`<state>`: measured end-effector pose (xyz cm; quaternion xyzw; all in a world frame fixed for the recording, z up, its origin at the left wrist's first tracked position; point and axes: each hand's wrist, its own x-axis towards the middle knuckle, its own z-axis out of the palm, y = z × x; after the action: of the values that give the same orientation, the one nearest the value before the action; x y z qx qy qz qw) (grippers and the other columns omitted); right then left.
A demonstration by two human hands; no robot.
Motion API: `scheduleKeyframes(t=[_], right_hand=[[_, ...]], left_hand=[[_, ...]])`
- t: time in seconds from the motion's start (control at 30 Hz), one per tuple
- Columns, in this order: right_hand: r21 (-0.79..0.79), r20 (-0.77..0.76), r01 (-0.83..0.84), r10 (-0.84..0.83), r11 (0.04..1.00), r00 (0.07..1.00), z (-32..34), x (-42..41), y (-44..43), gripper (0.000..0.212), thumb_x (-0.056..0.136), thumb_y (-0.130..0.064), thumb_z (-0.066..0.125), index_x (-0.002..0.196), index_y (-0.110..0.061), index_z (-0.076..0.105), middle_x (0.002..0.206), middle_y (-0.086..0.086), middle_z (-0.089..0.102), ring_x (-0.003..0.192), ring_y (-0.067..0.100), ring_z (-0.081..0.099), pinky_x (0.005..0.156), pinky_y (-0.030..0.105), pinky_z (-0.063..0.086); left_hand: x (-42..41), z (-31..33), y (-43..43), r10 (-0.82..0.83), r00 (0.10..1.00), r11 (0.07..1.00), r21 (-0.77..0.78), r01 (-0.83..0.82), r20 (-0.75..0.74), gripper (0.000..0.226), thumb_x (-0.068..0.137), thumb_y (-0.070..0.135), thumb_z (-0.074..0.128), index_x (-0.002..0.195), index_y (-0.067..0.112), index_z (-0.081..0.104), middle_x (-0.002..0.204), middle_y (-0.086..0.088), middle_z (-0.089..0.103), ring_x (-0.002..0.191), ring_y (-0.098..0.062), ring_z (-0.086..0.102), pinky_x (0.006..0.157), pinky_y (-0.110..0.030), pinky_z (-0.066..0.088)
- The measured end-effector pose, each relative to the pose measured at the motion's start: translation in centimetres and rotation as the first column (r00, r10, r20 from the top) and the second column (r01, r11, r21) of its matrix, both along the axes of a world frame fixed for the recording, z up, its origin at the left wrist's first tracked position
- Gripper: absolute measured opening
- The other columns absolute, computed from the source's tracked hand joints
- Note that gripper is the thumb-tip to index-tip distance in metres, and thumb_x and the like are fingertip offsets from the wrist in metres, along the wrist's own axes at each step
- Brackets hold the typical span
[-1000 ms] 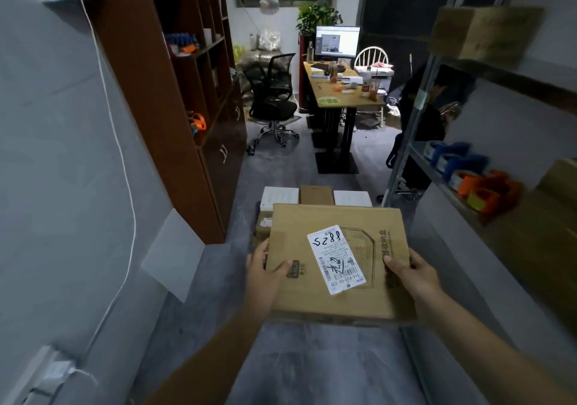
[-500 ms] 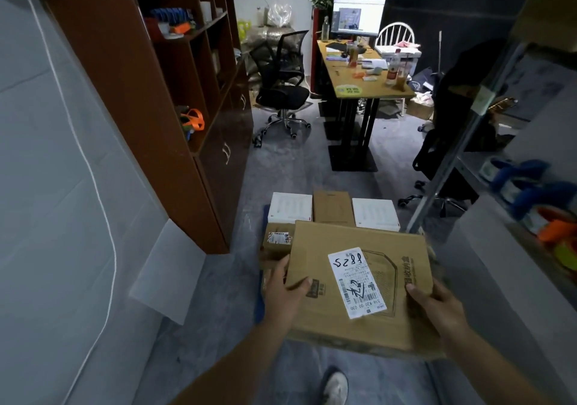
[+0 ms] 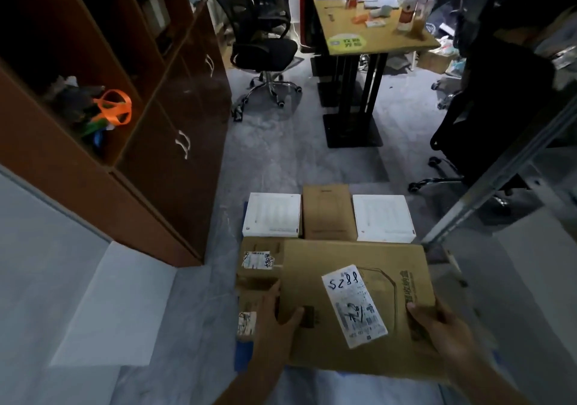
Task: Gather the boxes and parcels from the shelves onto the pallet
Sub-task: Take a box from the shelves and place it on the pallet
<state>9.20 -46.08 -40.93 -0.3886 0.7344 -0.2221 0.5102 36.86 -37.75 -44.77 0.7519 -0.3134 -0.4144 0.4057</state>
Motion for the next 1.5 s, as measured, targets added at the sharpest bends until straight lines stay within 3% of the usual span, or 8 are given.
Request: scheduleKeyframes(t=[0.17, 0.57, 0.67, 0.77, 0.83, 1.13, 1.33, 1.5], right_hand=[[0.049, 0.018, 0.06, -0.061, 0.997, 0.998, -10.8, 0.7, -8.2, 0.046, 0.08, -0.028, 0.076, 0.124, -0.025, 0.063, 0.104, 0.004, 0.072, 0.091, 0.026, 0.068, 0.068, 0.034, 0.054], [0.07, 0.058, 0.04, -0.044, 0.997, 0.997, -22.3, 3.0, -20.0, 0.046, 0.082, -0.026, 0.073, 0.126, -0.028, 0.06, 0.118, 0.007, 0.068, 0.108, 0.033, 0.063, 0.099, 0.056, 0.046], [0.01, 0.103, 0.014, -0.015, 1.0, 0.995, -22.4, 4.3, -23.2, 0.038, 0.084, -0.025, 0.072, 0.12, -0.034, 0.064, 0.11, -0.001, 0.072, 0.102, 0.027, 0.067, 0.091, 0.047, 0.051], [-0.07, 0.092, 0.018, -0.012, 0.997, 0.996, -22.2, 6.0, -28.0, 0.031, 0.084, -0.023, 0.072, 0.114, -0.031, 0.067, 0.099, -0.006, 0.072, 0.09, 0.017, 0.068, 0.071, 0.029, 0.051], [-0.118, 0.071, 0.018, -0.01, 0.993, 0.997, -22.3, 6.6, -31.4, 0.035, 0.085, -0.023, 0.072, 0.119, -0.028, 0.066, 0.102, -0.003, 0.072, 0.089, 0.016, 0.067, 0.074, 0.029, 0.052], [-0.128, 0.024, 0.006, -0.003, 0.992, 1.0, -26.4, 8.6, -42.4, 0.054, 0.082, -0.034, 0.074, 0.126, -0.011, 0.053, 0.117, 0.007, 0.065, 0.101, 0.024, 0.063, 0.093, 0.041, 0.051], [-0.152, -0.04, -0.036, 0.031, 0.988, 0.999, -28.9, 9.2, -43.0, 0.046, 0.081, -0.047, 0.069, 0.114, -0.023, 0.046, 0.107, 0.001, 0.06, 0.088, 0.017, 0.058, 0.079, 0.035, 0.045], [-0.141, -0.18, -0.147, 0.12, 0.979, 0.976, -28.6, 9.0, -42.5, 0.062, 0.086, -0.047, 0.064, 0.134, -0.015, 0.042, 0.129, 0.008, 0.056, 0.111, 0.028, 0.056, 0.09, 0.039, 0.044]], left_hand=[[0.6, -10.1, -7.3, 0.027, 0.999, 0.998, 0.059, -0.025, -0.044, 0.072, 0.085, 0.024, 0.072, 0.146, 0.026, 0.035, 0.145, 0.002, 0.041, 0.13, -0.021, 0.043, 0.107, -0.049, 0.04], [2.7, -22.0, -19.2, 0.043, 0.992, 0.999, 0.005, -0.043, -0.117, 0.065, 0.086, 0.019, 0.071, 0.143, 0.03, 0.04, 0.139, 0.01, 0.045, 0.124, -0.01, 0.048, 0.101, -0.036, 0.049], [3.2, -22.4, -21.9, 0.126, 0.988, 0.99, -0.049, -0.131, -0.084, 0.054, 0.083, 0.023, 0.074, 0.124, 0.048, 0.048, 0.118, 0.027, 0.052, 0.107, 0.004, 0.056, 0.077, -0.016, 0.053], [4.1, -22.3, -26.4, 0.167, 0.985, 0.982, -0.079, -0.171, -0.051, 0.055, 0.085, 0.026, 0.073, 0.13, 0.043, 0.047, 0.123, 0.014, 0.052, 0.107, -0.003, 0.056, 0.073, -0.017, 0.053], [4.6, -22.5, -30.0, 0.142, 0.99, 0.984, -0.104, -0.144, -0.028, 0.054, 0.087, 0.028, 0.07, 0.134, 0.041, 0.045, 0.121, 0.012, 0.047, 0.105, -0.003, 0.055, 0.068, -0.013, 0.052], [7.5, -25.3, -40.6, -0.006, 0.989, 1.0, 0.018, 0.004, 0.151, 0.064, 0.09, 0.036, 0.065, 0.147, 0.031, 0.036, 0.136, 0.003, 0.045, 0.112, -0.014, 0.049, 0.096, -0.032, 0.045], [7.8, -26.2, -40.5, -0.006, 0.987, 0.999, -0.034, 0.011, 0.159, 0.055, 0.093, 0.037, 0.06, 0.144, 0.027, 0.041, 0.136, 0.001, 0.052, 0.119, -0.02, 0.055, 0.097, -0.044, 0.05], [7.1, -25.6, -40.3, -0.048, 0.977, 0.999, -0.009, 0.051, 0.208, 0.055, 0.097, 0.032, 0.055, 0.147, 0.018, 0.036, 0.144, -0.004, 0.046, 0.129, -0.02, 0.046, 0.107, -0.044, 0.041]])
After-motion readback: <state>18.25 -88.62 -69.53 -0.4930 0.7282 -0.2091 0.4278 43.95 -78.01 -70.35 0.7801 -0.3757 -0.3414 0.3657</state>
